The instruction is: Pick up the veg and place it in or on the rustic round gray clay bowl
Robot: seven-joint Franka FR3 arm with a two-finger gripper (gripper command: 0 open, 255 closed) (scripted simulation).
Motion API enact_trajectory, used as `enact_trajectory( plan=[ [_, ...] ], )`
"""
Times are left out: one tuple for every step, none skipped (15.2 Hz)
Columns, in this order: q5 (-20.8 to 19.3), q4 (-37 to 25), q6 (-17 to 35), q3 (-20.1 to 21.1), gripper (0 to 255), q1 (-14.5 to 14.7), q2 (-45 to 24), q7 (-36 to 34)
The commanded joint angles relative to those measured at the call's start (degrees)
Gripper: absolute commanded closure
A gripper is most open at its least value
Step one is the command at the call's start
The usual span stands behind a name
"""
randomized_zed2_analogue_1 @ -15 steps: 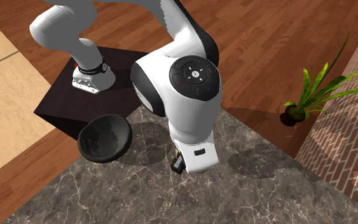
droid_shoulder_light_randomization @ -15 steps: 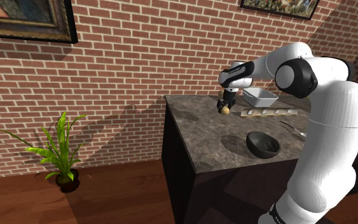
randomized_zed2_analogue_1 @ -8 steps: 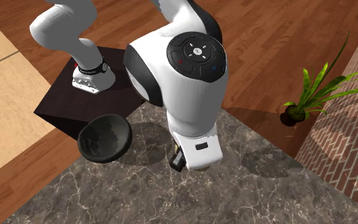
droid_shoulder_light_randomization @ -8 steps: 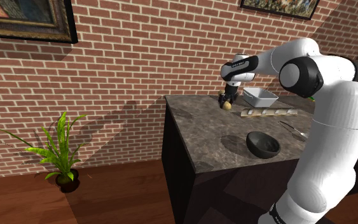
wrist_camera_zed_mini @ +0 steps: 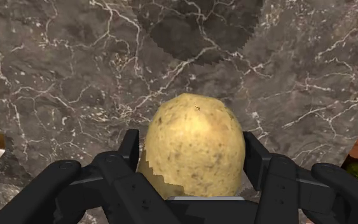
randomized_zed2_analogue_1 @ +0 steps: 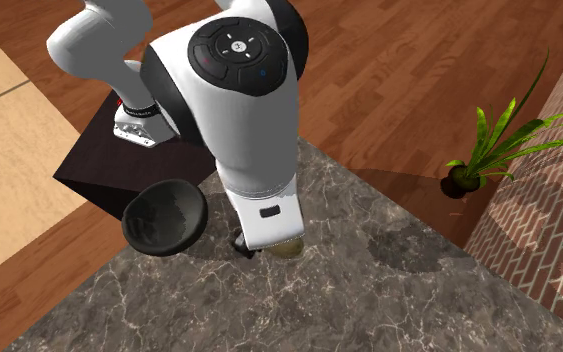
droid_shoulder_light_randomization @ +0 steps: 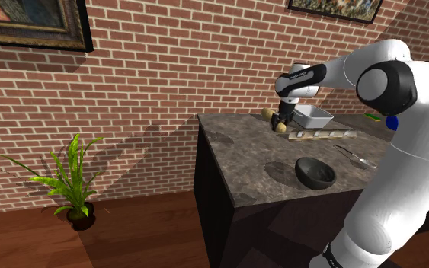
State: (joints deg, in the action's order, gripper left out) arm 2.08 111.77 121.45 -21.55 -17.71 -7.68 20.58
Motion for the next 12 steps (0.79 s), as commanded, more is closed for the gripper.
enact_trajectory(
  plan=[
    [-1.69,5.10,1.16,-0.63,255,-0.15,4.25,0.18],
    [-2.53,7.40,1.64,-0.96,255,-0.37,6.23,0.32],
    [-3.41,9.63,2.06,-1.28,255,-0.64,8.20,0.47],
    [-4.31,11.79,2.41,-1.59,255,-0.97,10.16,0.61],
    [-5.24,13.88,2.71,-1.89,255,-1.34,12.11,0.75],
    [-6.18,15.91,2.94,-2.19,255,-1.78,14.06,0.90],
    [-7.14,17.87,3.10,-2.48,255,-2.26,16.01,1.07],
    [-8.12,19.77,3.21,-2.76,255,-2.81,17.96,1.25],
    [-9.11,21.61,3.25,-3.05,255,-3.41,19.90,1.46],
    [-10.10,23.39,3.23,-3.33,255,-4.07,21.83,1.69],
    [-11.10,25.10,3.15,-3.61,255,-4.78,23.77,1.96],
    [-12.09,26.76,3.00,-3.90,255,-5.54,25.70,2.26]
  ],
)
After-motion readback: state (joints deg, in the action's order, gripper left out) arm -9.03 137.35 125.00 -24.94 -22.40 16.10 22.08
